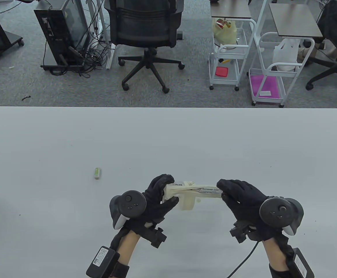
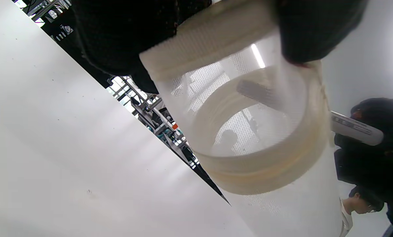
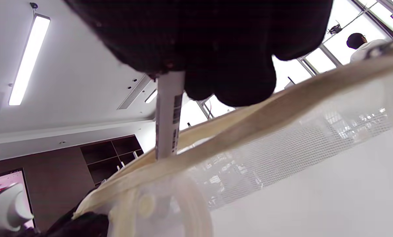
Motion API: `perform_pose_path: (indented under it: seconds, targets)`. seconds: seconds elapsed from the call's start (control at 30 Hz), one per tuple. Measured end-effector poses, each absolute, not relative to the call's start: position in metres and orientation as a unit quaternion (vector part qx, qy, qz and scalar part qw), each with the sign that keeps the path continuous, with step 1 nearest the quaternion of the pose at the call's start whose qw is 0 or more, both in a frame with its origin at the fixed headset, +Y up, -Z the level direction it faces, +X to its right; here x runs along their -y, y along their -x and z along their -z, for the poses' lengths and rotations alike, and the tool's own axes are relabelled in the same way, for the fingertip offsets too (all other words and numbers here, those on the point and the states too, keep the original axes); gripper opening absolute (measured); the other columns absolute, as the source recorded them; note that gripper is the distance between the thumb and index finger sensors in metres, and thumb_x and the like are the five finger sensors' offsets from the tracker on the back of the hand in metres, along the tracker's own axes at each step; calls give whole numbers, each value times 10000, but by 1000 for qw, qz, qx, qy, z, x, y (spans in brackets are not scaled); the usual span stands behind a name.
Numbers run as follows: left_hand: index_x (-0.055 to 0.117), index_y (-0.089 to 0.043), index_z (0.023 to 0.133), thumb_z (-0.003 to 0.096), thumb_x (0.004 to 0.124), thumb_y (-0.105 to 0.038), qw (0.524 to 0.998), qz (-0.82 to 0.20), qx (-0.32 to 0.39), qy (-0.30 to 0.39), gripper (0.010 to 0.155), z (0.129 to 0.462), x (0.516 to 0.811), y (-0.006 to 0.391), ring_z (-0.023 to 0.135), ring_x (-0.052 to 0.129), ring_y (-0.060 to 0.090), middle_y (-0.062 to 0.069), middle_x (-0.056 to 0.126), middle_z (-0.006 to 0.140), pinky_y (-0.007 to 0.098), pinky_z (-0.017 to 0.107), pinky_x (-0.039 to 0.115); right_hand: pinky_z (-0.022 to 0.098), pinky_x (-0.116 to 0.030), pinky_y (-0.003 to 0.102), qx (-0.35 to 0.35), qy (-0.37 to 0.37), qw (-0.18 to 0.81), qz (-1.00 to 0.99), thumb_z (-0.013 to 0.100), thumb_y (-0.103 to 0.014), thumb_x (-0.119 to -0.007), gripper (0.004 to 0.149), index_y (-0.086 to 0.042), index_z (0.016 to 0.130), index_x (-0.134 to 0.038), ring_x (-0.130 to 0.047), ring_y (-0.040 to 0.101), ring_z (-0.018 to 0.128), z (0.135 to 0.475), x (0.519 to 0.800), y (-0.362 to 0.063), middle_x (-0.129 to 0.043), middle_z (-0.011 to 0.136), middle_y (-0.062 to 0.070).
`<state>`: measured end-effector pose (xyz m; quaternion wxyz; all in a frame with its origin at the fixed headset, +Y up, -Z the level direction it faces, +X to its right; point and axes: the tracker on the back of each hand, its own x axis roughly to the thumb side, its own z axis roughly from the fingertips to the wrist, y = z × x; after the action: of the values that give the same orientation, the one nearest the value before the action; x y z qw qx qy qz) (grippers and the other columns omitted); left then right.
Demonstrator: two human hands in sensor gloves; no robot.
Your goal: Put marker and eraser into the pencil pouch
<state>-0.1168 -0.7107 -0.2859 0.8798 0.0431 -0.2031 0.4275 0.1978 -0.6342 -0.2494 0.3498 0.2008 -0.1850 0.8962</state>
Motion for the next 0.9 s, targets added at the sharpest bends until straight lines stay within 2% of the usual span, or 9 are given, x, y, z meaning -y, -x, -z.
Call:
perform_pose_path:
  seconds: [0.1, 0.23, 0.47, 0.6, 0.7, 0.83, 0.9]
  targets:
    - [517, -373, 1081, 445, 741, -584, 883, -418, 208, -50, 707, 284, 708, 114, 786, 981, 292, 95, 657, 1143, 428, 558, 873, 572, -737, 568, 185, -212, 304, -910, 393, -260, -849, 446, -195, 830, -910, -1028, 327, 587, 246, 636, -185, -955, 796, 108]
    - [527, -384, 1075, 441, 748, -586, 882, -415, 215, -53, 701, 283, 708, 113, 782, 983, 286, 82, 666, 1140, 424, 555, 875, 570, -734, 565, 223, -201, 237, -924, 376, -282, -881, 427, -217, 796, -922, -1025, 299, 548, 240, 638, -174, -967, 757, 87]
    - [527, -384, 1074, 441, 750, -586, 877, -423, 222, -51, 701, 280, 706, 109, 785, 980, 287, 81, 665, 1139, 426, 558, 873, 544, -762, 527, 285, -131, 122, -942, 320, -339, -945, 374, -273, 688, -923, -987, 208, 404, 237, 639, -169, -955, 626, 43]
    - [525, -381, 1075, 441, 747, -584, 873, -435, 216, -49, 702, 282, 708, 113, 785, 982, 287, 84, 666, 1139, 428, 559, 873, 554, -755, 530, 284, -133, 175, -933, 332, -350, -925, 378, -272, 702, -924, -987, 222, 419, 239, 635, -181, -952, 643, 47]
    - [522, -382, 1077, 442, 746, -583, 866, -453, 208, -48, 703, 284, 708, 118, 794, 979, 291, 87, 661, 1143, 433, 564, 870, 573, -731, 552, 284, -131, 270, -911, 359, -376, -877, 402, -250, 739, -918, -989, 255, 480, 243, 630, -203, -944, 690, 65]
    - [517, -379, 1080, 443, 745, -581, 861, -467, 196, -53, 707, 286, 709, 125, 803, 973, 297, 90, 655, 1147, 439, 568, 868, 589, -698, 585, 256, -101, 386, -880, 379, -390, -851, 460, -220, 804, -893, -971, 319, 597, 255, 631, -239, -908, 786, 98]
    - [513, -376, 1084, 445, 743, -580, 858, -474, 188, -54, 708, 288, 709, 130, 808, 971, 299, 95, 652, 1149, 441, 570, 866, 603, -676, 600, 215, -91, 437, -869, 381, -413, -846, 519, -220, 862, -852, -937, 354, 695, 266, 639, -257, -864, 864, 111]
